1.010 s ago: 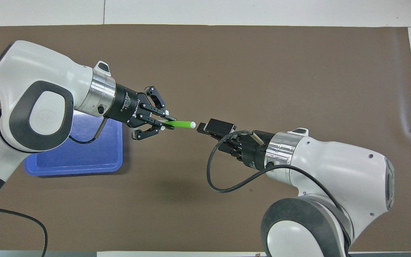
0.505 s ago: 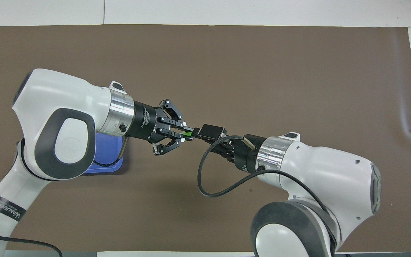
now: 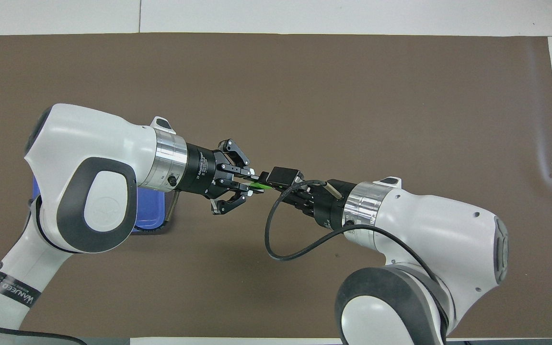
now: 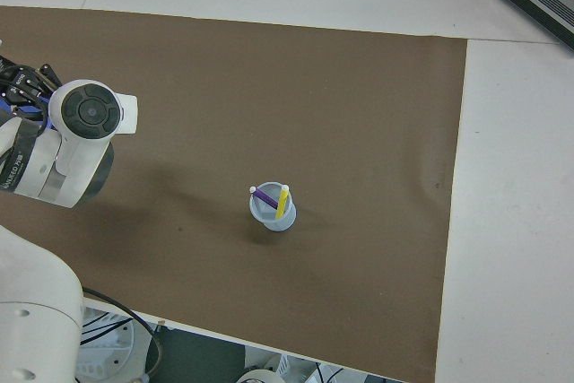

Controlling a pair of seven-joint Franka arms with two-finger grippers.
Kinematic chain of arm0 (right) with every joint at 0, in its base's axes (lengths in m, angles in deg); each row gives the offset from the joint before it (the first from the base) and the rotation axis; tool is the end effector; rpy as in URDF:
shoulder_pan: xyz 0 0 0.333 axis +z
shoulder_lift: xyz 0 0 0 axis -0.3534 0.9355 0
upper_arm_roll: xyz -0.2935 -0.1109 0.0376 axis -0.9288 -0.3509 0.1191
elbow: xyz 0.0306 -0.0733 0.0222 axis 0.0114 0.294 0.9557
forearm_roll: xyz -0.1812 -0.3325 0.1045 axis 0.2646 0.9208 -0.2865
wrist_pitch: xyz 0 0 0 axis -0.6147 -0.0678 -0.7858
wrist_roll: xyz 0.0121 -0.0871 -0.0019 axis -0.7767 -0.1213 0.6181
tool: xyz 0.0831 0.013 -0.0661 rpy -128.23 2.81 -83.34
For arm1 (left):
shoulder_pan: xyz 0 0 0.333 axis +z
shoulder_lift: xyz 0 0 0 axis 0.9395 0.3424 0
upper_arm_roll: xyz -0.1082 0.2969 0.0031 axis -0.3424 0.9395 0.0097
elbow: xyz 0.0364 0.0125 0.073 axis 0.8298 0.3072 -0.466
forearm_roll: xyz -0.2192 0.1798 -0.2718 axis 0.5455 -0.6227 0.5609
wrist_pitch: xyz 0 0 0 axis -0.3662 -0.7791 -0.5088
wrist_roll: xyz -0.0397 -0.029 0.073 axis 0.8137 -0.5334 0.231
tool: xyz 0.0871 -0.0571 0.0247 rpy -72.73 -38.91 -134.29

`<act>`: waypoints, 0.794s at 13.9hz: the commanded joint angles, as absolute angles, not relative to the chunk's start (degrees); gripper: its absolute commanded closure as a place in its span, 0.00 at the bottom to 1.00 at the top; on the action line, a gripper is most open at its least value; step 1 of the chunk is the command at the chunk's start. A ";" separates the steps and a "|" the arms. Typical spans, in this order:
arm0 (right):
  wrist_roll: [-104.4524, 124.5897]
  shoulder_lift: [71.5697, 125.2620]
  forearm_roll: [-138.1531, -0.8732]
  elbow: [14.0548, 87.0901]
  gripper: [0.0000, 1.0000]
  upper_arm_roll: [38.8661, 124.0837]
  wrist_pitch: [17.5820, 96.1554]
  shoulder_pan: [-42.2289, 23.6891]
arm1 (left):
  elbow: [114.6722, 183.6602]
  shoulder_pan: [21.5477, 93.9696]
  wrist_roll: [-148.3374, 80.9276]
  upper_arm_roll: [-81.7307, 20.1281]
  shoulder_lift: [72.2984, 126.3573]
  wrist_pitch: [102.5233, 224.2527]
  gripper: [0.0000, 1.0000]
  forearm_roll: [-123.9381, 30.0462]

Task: Transfer and insert pens with both arms
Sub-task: 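Grasp the green pen with the right gripper, open the left gripper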

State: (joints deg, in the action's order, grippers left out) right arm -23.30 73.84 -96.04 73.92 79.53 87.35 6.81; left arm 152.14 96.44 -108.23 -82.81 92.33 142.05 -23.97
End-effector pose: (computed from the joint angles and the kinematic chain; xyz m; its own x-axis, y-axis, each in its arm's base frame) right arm 0.4569 0.2791 0.4986 0.8555 -0.4923 -0.1604 -0.4348 -0.5151 -0.7387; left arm 0.4905 -0.3068 0.4832 0.0406 0.7040 -0.7091 0.9832 -0.1546 -0.0972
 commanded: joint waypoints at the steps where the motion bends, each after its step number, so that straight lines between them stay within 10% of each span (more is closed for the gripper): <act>1: -21.84 74.11 -97.11 73.65 0.34 79.90 88.16 6.29 | 153.61 96.43 -108.09 -82.35 90.06 142.43 1.00 -22.51; 4: -21.84 74.11 -97.11 73.65 0.51 79.90 88.16 6.29 | 153.61 96.43 -108.00 -82.35 90.06 142.43 1.00 -22.51; 6: -21.92 74.11 -97.19 73.65 1.00 79.90 88.07 6.20 | 153.61 96.52 -108.00 -82.35 90.06 142.43 1.00 -22.51; 11: -22.10 74.11 -97.37 73.65 1.00 79.90 87.89 6.20 | 153.43 96.52 -108.09 -82.35 90.06 142.43 1.00 -22.51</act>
